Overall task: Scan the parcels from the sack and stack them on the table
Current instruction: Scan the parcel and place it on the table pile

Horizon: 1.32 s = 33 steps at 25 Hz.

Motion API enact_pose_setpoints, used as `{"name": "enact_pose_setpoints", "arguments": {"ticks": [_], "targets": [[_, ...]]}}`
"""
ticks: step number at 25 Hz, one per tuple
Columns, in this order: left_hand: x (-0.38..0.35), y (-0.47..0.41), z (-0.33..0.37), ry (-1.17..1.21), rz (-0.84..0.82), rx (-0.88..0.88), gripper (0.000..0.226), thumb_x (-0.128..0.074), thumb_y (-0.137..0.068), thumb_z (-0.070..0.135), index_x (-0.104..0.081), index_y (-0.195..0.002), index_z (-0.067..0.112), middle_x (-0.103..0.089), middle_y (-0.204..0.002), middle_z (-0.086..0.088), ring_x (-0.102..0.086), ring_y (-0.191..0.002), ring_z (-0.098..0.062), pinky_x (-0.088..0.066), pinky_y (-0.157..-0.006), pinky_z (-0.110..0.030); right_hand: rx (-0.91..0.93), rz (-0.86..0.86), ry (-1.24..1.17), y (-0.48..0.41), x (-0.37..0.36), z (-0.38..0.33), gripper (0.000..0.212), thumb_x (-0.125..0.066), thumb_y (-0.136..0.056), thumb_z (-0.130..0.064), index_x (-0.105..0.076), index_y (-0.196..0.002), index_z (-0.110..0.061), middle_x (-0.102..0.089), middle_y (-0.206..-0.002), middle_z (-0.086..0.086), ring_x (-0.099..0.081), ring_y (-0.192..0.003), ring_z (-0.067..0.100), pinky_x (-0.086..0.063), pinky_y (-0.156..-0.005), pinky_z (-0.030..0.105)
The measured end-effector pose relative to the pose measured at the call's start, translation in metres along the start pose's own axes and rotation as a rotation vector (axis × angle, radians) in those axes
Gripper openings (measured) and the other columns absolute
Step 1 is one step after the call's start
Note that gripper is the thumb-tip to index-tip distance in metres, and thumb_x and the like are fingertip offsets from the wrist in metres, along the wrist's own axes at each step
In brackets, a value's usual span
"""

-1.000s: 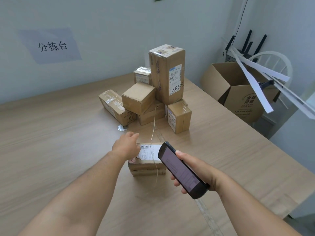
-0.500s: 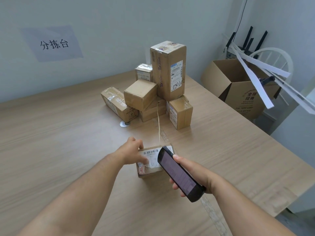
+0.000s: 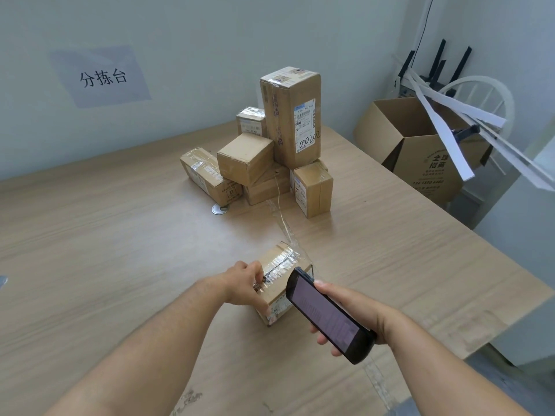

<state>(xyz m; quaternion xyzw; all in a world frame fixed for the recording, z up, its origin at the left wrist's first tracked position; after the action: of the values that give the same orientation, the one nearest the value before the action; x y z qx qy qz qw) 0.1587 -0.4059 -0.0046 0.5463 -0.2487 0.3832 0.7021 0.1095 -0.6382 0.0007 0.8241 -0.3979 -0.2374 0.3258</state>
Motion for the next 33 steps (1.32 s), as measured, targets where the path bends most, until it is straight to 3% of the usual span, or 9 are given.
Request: {"name": "enact_pose_setpoints", "arguments": {"ticks": [3, 6, 10, 18, 25, 33], "targets": [[-0.006, 0.003, 0.011, 0.021, 0.136, 0.007, 0.061, -0.082, -0.063, 0.043, -0.041, -0.106, 0.028, -0.034, -0.118, -0.002, -0.04, -0.107, -0.022, -0.042, -0.084, -0.031, -0.001, 0.016, -0.015, 0.013, 0.009, 0.012, 0.071, -0.05, -0.086, -0.069, -0.063, -0.121, -0.009, -0.069, -0.1, 0.014, -0.067, -0.085, 0.024, -0.056, -0.073, 0.041], [0.022, 0.011, 0.002, 0.175, 0.283, 0.046, 0.057, -0.084, -0.062, 0.041, -0.045, -0.102, 0.031, -0.036, -0.117, -0.004, -0.044, -0.107, -0.024, -0.044, -0.089, -0.034, 0.007, 0.013, 0.012, 0.024, 0.015, 0.016, 0.068, -0.051, -0.089, -0.069, -0.063, -0.121, -0.01, -0.07, -0.099, 0.013, -0.068, -0.084, 0.025, -0.056, -0.072, 0.041], [0.074, 0.037, -0.015, 0.339, 0.404, 0.086, 0.051, -0.084, -0.067, 0.033, -0.049, -0.103, 0.027, -0.035, -0.118, -0.004, -0.043, -0.107, -0.025, -0.04, -0.085, -0.032, 0.024, -0.048, 0.071, 0.03, 0.003, 0.01, 0.077, -0.056, -0.076, -0.069, -0.062, -0.122, -0.008, -0.07, -0.096, 0.012, -0.067, -0.082, 0.024, -0.056, -0.067, 0.038], [0.087, 0.08, -0.034, 0.352, 0.486, 0.153, 0.048, -0.084, -0.067, 0.028, -0.047, -0.098, 0.028, -0.035, -0.12, -0.005, -0.041, -0.109, -0.025, -0.04, -0.085, -0.033, 0.08, -0.178, 0.233, 0.033, -0.035, -0.015, 0.081, -0.059, -0.07, -0.068, -0.06, -0.124, -0.009, -0.068, -0.097, 0.011, -0.065, -0.083, 0.025, -0.055, -0.067, 0.037], [0.072, 0.121, -0.059, 0.367, 0.542, 0.218, 0.048, -0.083, -0.068, 0.026, -0.047, -0.101, 0.026, -0.035, -0.121, -0.005, -0.04, -0.109, -0.024, -0.038, -0.084, -0.033, 0.091, -0.247, 0.316, 0.036, -0.055, -0.019, 0.07, -0.056, -0.076, -0.064, -0.061, -0.121, -0.011, -0.068, -0.096, 0.013, -0.066, -0.081, 0.026, -0.055, -0.067, 0.038], [0.039, 0.171, -0.083, 0.388, 0.558, 0.345, 0.056, -0.082, -0.057, 0.037, -0.046, -0.099, 0.03, -0.036, -0.122, -0.004, -0.038, -0.115, -0.024, -0.04, -0.091, -0.037, 0.072, -0.358, 0.453, 0.034, -0.087, -0.012, 0.073, -0.056, -0.075, -0.067, -0.058, -0.124, -0.013, -0.068, -0.1, 0.011, -0.065, -0.085, 0.026, -0.055, -0.068, 0.037]]}}
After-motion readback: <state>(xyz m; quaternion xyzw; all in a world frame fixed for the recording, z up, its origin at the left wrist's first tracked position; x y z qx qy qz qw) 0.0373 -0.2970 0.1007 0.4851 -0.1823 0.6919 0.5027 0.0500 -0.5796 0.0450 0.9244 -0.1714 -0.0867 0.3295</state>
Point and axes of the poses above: each hand's wrist, its own y-axis away from the middle knuckle, its own x-axis out of the back of the hand, z = x × y, the point moved 4 cm from there along -y, towards the middle knuckle
